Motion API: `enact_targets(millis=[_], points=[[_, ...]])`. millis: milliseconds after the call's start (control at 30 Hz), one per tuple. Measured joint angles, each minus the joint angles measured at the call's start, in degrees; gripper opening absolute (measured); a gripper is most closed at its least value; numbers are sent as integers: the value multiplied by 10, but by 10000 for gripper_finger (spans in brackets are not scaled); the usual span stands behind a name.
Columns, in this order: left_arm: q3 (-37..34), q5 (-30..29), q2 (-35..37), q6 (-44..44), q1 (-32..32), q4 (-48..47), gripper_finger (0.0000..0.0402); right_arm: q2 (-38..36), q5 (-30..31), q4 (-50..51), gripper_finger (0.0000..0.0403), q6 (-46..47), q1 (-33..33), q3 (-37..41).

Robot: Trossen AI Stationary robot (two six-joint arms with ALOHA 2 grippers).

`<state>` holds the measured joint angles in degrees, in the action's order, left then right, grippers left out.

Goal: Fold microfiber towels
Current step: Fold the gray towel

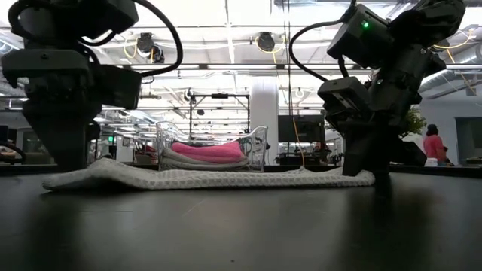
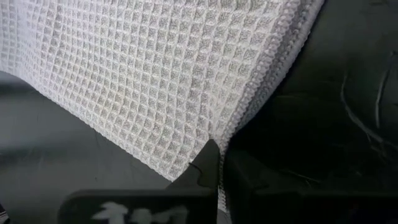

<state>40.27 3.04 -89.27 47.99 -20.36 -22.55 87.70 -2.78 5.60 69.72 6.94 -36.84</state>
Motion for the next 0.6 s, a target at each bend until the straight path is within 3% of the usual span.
enact_targets(millis=[600], points=[[-1,6,-1,3,-16,45,88,-125,25,111,0,26,-1,2]])
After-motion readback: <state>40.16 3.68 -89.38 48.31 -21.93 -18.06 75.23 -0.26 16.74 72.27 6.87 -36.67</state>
